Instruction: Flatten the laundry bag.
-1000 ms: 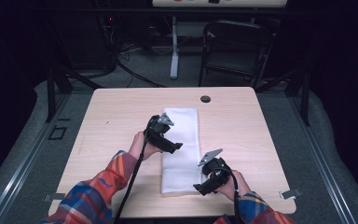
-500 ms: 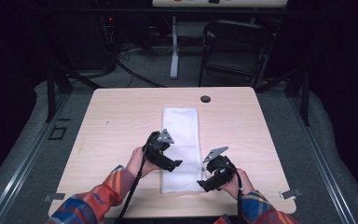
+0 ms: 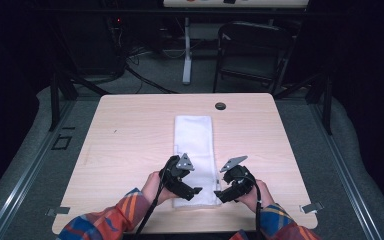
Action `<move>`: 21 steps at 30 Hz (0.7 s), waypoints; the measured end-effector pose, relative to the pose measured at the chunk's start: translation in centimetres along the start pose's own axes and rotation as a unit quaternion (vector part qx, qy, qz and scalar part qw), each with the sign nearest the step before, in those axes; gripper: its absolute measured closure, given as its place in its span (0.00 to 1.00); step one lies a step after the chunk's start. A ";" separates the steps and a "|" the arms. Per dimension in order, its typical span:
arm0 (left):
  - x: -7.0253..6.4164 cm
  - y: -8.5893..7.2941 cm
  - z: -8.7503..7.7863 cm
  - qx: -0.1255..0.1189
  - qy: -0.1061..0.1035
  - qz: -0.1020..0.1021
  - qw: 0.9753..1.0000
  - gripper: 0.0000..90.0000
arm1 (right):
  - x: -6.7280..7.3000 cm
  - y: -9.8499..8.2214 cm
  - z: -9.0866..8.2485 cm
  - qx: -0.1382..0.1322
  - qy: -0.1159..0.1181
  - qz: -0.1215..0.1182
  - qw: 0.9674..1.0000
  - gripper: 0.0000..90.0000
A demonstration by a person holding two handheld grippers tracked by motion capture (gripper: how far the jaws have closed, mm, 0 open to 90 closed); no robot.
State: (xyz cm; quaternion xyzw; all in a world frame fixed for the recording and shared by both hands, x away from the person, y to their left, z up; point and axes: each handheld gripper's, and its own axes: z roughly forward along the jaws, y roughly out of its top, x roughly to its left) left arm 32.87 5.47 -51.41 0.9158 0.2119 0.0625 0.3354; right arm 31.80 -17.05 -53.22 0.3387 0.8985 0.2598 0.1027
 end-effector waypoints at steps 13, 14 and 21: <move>-2.8 -0.7 2.6 0.035 -0.033 0.036 0.998 0.20 | -0.4 -0.1 -0.2 0.008 -0.009 0.003 1.000 0.21; -3.0 -0.7 2.7 0.038 -0.035 0.041 0.998 0.22 | -0.4 -0.2 -0.2 0.005 -0.007 0.007 1.000 0.21; -3.8 -1.1 3.9 0.057 -0.048 0.062 0.995 0.36 | -0.5 -0.2 0.0 0.008 -0.006 0.007 1.000 0.22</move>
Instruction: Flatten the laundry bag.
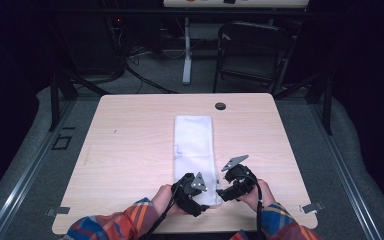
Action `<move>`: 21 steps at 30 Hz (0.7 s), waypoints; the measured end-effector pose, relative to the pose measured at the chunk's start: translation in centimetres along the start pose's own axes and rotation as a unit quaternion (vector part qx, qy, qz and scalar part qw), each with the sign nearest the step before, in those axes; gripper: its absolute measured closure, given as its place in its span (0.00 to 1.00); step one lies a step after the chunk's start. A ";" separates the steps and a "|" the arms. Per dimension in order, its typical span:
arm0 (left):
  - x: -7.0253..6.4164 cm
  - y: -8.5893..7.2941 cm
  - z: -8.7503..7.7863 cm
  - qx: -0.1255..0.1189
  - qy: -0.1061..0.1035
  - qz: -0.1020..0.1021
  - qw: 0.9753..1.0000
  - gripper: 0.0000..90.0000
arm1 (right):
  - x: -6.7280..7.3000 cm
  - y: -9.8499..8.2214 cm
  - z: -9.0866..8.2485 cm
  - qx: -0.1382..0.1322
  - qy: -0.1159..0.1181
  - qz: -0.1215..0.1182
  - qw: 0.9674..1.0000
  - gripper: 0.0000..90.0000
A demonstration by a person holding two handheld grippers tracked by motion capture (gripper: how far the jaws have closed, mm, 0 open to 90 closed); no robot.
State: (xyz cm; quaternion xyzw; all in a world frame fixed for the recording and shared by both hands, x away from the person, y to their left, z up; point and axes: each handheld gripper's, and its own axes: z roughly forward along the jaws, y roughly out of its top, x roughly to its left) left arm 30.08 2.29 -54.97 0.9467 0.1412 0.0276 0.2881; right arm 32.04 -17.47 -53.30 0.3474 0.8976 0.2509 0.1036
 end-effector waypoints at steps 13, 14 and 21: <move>0.6 -0.4 0.9 0.013 0.000 -0.001 1.000 0.64 | 0.0 0.0 0.1 0.003 0.002 0.002 1.000 0.22; 0.7 -0.4 0.9 0.012 -0.001 -0.003 1.000 0.65 | 0.0 0.0 0.1 0.003 0.002 0.002 1.000 0.22; 1.3 -0.6 0.9 0.006 -0.012 -0.013 1.000 0.80 | 0.0 0.0 0.1 0.004 0.005 0.002 1.000 0.22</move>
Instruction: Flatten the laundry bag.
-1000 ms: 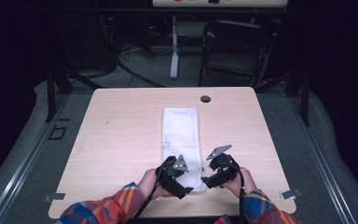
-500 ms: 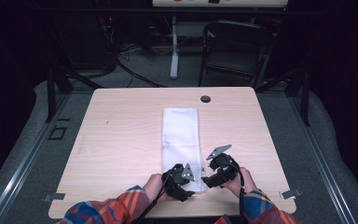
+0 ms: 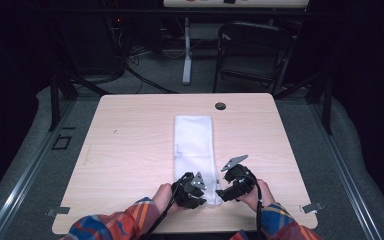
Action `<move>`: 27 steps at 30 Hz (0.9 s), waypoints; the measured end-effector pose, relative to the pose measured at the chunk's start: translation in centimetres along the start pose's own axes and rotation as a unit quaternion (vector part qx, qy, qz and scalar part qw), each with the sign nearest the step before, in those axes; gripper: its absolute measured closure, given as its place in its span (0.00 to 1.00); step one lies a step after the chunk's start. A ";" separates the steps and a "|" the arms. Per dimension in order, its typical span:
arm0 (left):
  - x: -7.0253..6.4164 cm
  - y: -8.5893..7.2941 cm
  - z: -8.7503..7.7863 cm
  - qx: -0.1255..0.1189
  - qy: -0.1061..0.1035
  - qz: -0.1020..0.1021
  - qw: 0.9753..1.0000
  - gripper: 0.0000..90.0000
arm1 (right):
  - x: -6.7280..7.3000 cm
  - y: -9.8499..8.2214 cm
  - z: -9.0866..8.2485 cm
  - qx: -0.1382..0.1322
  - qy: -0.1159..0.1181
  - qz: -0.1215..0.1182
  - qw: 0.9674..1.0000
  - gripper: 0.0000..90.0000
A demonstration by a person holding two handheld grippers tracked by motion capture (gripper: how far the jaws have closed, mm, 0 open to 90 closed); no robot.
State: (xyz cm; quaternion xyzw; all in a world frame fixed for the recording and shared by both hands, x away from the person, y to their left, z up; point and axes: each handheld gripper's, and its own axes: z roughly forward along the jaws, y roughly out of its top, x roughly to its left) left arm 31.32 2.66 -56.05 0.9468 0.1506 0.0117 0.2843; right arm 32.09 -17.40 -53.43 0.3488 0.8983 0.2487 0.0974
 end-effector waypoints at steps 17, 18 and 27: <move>0.4 -0.2 0.0 -0.007 0.004 -0.016 1.000 0.93 | 1.2 0.0 1.0 0.019 0.040 -0.032 0.998 0.87; 0.5 -0.1 0.0 -0.008 0.005 -0.014 1.000 0.93 | 1.2 0.0 1.0 0.019 0.040 -0.032 0.998 0.87; 0.7 -0.2 -0.1 -0.016 0.001 -0.021 1.000 0.93 | 2.2 0.1 2.2 0.040 0.053 -0.057 0.996 0.97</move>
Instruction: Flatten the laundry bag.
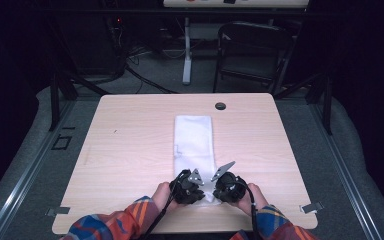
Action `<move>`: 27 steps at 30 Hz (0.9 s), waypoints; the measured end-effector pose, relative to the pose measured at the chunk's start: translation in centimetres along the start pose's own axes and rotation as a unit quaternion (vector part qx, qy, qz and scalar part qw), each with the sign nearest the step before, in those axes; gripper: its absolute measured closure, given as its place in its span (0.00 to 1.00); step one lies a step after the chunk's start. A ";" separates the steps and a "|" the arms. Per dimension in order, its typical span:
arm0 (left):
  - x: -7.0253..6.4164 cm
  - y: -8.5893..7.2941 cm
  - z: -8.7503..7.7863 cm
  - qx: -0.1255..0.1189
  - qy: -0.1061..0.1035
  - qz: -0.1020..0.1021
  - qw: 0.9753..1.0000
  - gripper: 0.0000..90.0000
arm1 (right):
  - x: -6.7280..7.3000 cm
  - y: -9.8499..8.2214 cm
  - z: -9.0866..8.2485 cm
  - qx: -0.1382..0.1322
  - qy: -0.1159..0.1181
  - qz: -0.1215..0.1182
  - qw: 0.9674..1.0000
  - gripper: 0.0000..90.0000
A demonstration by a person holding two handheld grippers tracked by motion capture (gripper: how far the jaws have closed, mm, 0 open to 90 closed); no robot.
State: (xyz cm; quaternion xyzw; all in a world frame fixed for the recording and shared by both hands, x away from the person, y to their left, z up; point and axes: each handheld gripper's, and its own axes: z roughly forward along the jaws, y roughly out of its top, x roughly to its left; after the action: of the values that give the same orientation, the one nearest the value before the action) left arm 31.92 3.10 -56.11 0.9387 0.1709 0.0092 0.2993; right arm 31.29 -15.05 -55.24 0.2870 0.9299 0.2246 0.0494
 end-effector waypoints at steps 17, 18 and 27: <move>0.8 0.1 -1.0 -0.013 0.010 -0.012 1.000 0.94 | -0.2 -0.3 0.3 -0.007 0.007 -0.002 1.000 0.98; 0.8 0.1 -1.1 -0.012 0.011 -0.012 1.000 0.94 | -0.1 -0.3 0.3 -0.007 0.006 -0.003 1.000 0.98; 1.3 0.0 -2.2 -0.025 0.027 -0.019 0.999 0.94 | -0.1 -0.4 0.4 -0.011 0.009 0.001 1.000 0.98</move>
State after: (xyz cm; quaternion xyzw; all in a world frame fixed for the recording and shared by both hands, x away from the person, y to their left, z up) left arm 32.85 4.73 -54.39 0.9269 0.1969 0.0334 0.3179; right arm 31.29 -15.25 -55.73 0.2854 0.9275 0.2376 0.0441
